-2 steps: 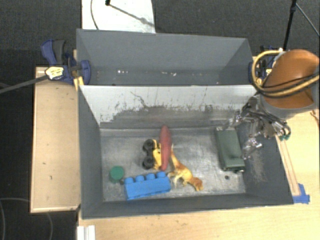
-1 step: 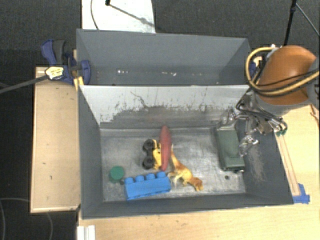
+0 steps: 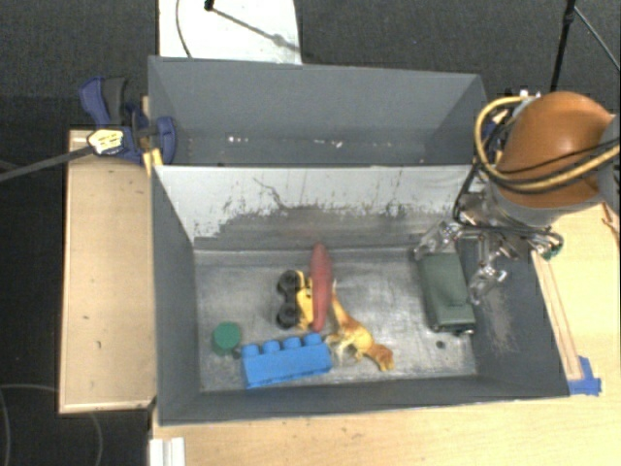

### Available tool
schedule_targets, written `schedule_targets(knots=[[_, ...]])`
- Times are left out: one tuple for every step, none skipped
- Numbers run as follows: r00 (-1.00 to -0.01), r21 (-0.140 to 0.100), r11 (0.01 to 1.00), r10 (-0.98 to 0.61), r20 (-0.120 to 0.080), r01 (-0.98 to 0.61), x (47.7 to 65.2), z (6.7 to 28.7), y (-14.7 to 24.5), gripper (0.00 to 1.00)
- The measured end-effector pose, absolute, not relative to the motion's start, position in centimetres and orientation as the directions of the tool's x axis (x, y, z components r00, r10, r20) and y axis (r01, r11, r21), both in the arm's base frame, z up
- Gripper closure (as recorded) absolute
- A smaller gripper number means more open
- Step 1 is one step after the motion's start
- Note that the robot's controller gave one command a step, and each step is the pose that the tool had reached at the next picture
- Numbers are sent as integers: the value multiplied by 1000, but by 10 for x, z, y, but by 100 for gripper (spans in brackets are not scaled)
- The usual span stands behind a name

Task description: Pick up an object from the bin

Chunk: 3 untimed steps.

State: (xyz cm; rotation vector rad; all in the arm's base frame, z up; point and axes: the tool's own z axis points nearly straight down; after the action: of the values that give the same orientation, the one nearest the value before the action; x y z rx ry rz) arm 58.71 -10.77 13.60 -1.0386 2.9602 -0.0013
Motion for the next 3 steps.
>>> schedule_targets(knots=[[-533, 6, 533, -846, -21, -846, 579, 74, -132, 0], [-364, 10, 364, -931, -14, -931, 589, 72, -124, 100], [-365, 10, 364, -931, -14, -931, 589, 72, -124, 100]])
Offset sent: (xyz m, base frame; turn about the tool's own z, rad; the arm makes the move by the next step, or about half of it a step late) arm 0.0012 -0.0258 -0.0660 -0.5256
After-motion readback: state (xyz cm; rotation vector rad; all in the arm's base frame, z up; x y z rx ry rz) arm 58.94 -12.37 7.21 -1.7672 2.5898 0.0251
